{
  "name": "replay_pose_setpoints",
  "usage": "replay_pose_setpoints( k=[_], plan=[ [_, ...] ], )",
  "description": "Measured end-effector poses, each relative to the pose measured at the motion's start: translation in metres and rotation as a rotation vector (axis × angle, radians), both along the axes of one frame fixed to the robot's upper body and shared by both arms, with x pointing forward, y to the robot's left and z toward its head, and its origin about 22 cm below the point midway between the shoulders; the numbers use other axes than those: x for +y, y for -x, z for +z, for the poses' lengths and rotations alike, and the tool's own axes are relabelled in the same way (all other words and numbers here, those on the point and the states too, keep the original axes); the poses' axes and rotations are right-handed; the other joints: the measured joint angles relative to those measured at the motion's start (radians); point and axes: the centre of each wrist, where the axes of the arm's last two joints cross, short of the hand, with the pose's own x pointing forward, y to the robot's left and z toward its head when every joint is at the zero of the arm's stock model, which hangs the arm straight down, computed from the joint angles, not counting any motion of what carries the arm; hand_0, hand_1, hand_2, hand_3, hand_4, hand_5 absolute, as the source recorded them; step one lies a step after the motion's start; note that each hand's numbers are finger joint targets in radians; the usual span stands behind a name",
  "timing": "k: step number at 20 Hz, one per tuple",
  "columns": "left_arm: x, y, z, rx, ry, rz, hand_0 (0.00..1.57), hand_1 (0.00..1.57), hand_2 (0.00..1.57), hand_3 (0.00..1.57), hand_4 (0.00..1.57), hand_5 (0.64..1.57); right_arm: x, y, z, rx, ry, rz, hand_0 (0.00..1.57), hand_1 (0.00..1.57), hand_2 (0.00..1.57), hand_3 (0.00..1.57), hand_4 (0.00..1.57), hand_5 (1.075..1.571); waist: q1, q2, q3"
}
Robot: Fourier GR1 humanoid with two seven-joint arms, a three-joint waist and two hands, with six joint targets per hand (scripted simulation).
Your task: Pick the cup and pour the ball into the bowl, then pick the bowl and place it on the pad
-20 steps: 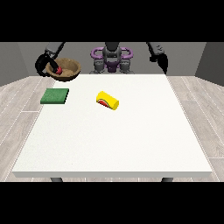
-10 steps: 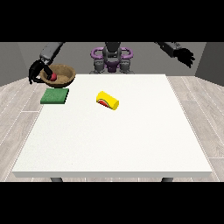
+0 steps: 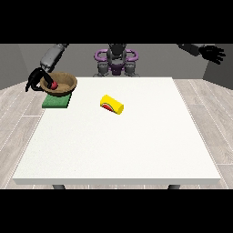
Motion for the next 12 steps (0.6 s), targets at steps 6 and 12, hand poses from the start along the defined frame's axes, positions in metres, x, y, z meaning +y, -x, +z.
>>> replay_pose_setpoints(
  k=[6,12],
  plan=[
    [0.004,0.000,0.012,-0.037,-0.013,0.002,0.00,0.00,0.00,0.00,1.17,1.548,-0.017,0.003,0.005,0.002,0.001,-0.107,0.61,0.61,0.68,1.06,0.00,1.520,0.007,0.037,0.0004],
    [0.016,0.007,0.012,-0.043,-0.012,0.002,0.00,0.00,0.00,0.00,1.16,1.547,-0.022,0.000,0.009,0.008,-0.041,-0.078,0.00,0.00,0.14,0.09,0.00,1.370,0.007,0.046,0.0004]
  ],
)
